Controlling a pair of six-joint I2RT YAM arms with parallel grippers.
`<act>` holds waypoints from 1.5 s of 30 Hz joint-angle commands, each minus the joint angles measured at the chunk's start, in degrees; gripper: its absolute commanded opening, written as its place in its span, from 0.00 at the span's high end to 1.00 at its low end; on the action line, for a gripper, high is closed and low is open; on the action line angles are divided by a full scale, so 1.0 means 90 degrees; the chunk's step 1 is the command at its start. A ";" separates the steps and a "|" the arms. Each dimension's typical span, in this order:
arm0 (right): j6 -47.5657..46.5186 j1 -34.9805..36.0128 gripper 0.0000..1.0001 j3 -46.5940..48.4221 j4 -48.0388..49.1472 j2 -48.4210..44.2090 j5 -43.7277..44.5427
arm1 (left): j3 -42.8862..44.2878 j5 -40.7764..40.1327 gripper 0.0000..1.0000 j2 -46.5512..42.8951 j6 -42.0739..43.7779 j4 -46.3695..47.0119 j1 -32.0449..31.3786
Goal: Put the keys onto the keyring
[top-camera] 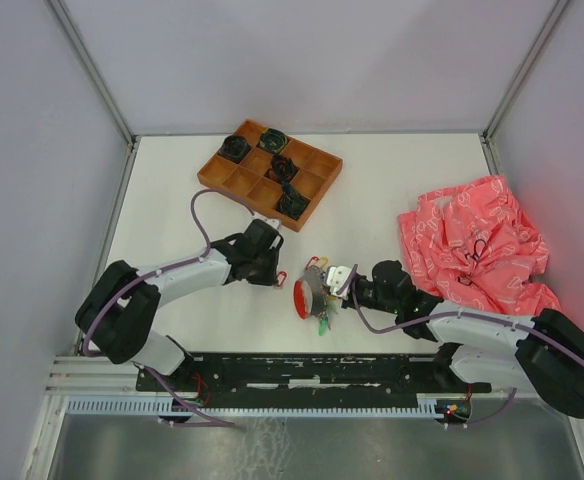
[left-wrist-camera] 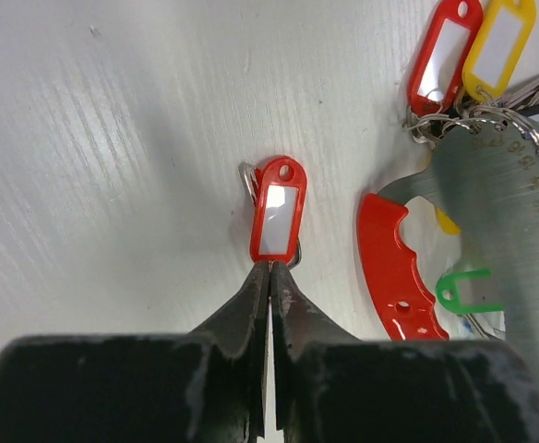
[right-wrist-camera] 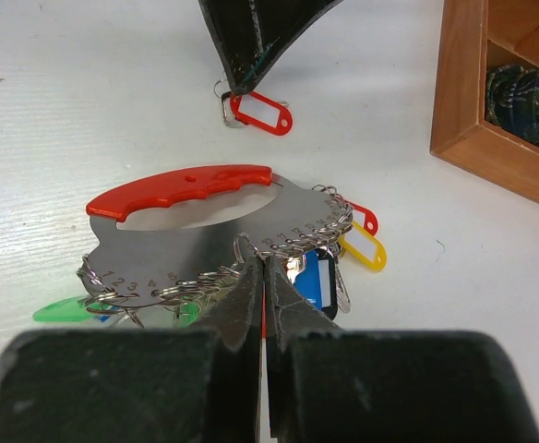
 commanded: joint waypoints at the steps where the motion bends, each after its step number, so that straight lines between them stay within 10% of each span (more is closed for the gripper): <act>1: -0.0022 0.0048 0.99 0.0268 0.0270 0.0046 0.0094 | 0.0599 -0.0055 0.92 0.0135 -0.0186 -0.0568 -0.0019; 14: -0.0050 0.0088 0.99 0.0301 0.0245 0.0107 0.0115 | 0.1449 0.0051 0.84 0.1008 0.0316 -0.1521 -0.0019; 24: -0.0057 0.0123 0.99 0.0312 0.0246 0.0113 0.0099 | 0.1180 0.0030 0.47 0.0218 0.0195 -0.1275 -0.0007; 38: 0.0042 0.0246 0.99 0.0536 -0.0187 0.0025 0.0203 | -0.1378 0.0763 0.47 -0.1724 0.0850 0.2850 -0.0011; 45: 0.0082 0.0254 0.99 0.0452 -0.0144 -0.0246 0.0227 | -0.1416 -0.0312 0.46 -0.1437 0.0806 0.2636 -0.0010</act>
